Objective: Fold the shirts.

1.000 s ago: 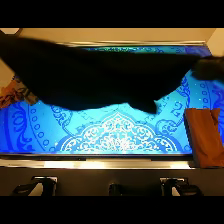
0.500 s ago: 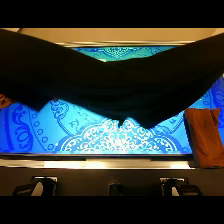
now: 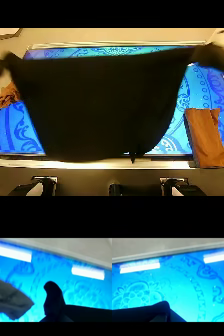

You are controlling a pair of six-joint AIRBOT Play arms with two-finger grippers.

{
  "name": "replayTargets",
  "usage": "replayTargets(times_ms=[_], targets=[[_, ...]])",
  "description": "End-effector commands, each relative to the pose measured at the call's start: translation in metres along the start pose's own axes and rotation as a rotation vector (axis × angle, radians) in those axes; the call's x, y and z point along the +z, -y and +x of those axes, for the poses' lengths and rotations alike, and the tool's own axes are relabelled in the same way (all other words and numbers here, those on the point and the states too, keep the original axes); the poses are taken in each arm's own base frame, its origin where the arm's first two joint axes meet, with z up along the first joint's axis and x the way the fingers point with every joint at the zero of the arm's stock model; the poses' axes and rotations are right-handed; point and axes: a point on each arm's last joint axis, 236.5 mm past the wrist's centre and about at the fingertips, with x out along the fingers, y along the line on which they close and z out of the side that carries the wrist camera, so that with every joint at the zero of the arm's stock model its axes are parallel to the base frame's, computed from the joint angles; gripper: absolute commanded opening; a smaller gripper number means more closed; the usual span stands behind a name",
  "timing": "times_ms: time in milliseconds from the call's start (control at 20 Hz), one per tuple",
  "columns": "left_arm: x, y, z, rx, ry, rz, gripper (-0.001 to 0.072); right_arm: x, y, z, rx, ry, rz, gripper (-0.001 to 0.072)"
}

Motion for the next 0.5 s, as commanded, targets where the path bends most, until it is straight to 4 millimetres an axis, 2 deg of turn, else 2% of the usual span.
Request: replayTargets(times_ms=[0,100,200,300,350,400,450], targets=[[-0.09,-0.054,0.117,0.043,-0.274,-0.096,0.0026,-0.093,0.015,0.128,-0.051,-0.265,0.257,0.0038],[-0.127,-0.069,0.161,0.035,-0.358,-0.189,0.0027,-0.143,0.003,0.172,-0.022,-0.389,0.439,0.0038],[-0.163,-0.074,0.189,0.014,-0.446,-0.284,0.0027,-0.184,-0.013,0.198,0.021,-0.502,0.568,0.0038],[-0.192,-0.073,0.201,-0.01,-0.53,-0.35,0.0027,-0.211,-0.022,0.211,0.037,-0.579,0.644,0.0038],[-0.204,-0.07,0.202,-0.018,-0.571,-0.36,0.0026,-0.218,-0.021,0.213,0.033,-0.597,0.649,0.0038],[-0.212,-0.067,0.199,-0.028,-0.61,-0.359,0.0027,-0.22,-0.02,0.213,0.029,-0.602,0.641,0.0038],[-0.216,-0.064,0.195,-0.039,-0.636,-0.352,0.0098,-0.216,-0.018,0.212,0.034,-0.592,0.631,0.007]])
